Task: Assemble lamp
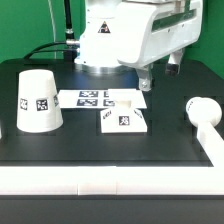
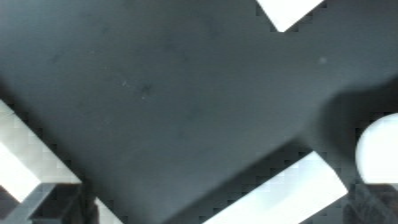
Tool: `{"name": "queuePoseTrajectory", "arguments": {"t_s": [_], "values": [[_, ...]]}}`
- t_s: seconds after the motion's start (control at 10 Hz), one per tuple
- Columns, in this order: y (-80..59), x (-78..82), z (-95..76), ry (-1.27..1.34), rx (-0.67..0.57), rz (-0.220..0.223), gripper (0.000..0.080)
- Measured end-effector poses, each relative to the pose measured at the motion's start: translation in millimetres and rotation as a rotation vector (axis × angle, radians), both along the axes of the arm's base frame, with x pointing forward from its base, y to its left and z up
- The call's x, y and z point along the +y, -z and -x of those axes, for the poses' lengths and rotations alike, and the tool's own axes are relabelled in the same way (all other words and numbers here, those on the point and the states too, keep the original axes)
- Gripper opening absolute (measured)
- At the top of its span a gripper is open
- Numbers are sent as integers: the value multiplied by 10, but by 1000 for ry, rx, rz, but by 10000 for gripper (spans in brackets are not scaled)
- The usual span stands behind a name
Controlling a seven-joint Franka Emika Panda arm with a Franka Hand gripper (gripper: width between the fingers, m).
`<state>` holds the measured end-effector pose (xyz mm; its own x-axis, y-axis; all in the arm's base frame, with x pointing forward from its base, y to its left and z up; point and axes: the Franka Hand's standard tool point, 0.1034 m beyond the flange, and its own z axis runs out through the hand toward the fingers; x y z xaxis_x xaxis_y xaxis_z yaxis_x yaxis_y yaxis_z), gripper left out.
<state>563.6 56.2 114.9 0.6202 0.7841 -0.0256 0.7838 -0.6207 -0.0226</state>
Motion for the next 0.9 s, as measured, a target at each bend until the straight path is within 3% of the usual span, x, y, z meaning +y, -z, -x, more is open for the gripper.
{"name": "queuePoseTrajectory", "arguments": {"t_s": [0.5, 0.9], "values": [[8, -7, 10, 0, 2, 0, 700], [232, -405, 667, -22, 24, 7, 700]]}}
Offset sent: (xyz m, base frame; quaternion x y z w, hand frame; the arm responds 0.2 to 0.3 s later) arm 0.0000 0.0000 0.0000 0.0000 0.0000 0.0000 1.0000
